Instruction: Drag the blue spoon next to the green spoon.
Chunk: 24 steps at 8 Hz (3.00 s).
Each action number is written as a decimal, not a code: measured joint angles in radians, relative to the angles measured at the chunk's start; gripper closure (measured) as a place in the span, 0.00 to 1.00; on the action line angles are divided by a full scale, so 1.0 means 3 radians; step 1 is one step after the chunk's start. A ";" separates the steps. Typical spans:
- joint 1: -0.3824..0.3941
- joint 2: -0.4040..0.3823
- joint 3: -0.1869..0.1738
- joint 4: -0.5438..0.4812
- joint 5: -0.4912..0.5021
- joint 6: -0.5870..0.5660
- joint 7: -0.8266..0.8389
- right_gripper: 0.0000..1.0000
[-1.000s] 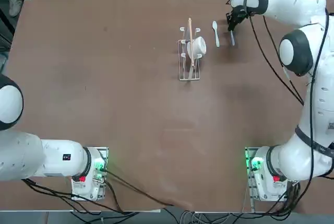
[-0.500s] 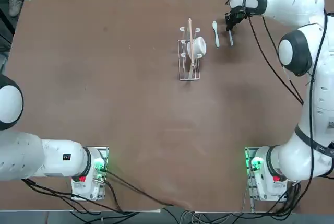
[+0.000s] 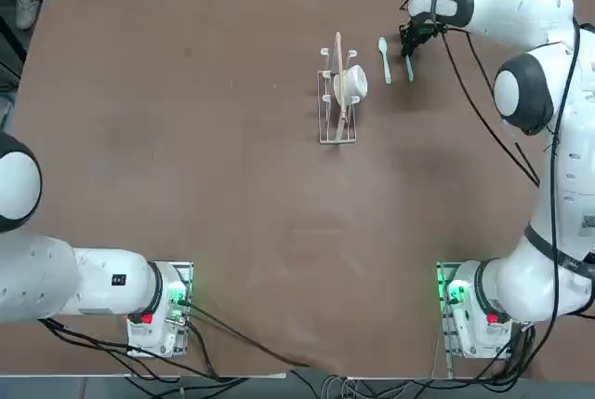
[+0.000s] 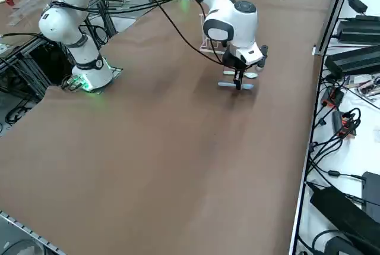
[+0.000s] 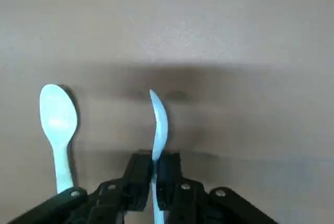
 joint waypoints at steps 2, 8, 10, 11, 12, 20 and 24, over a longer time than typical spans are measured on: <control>-0.0010 -0.0006 -0.0004 0.0024 0.0000 0.0027 -0.0001 0.44; -0.0151 -0.0890 -0.0292 0.0167 -0.0050 -0.0698 -0.0042 0.00; -0.0178 -0.1352 -0.0517 0.0190 -0.0172 -0.1187 -0.0049 0.00; -0.0181 -0.1575 -0.0672 0.0196 -0.0191 -0.1411 -0.0049 0.00; -0.0186 -0.1780 -0.0817 0.0195 -0.0193 -0.1640 -0.0050 0.00; -0.1057 -0.2413 0.0064 -0.0121 -0.0390 -0.2406 -0.0032 0.00; -0.1056 -0.2684 0.0139 -0.0496 -0.0405 -0.2214 -0.0032 0.00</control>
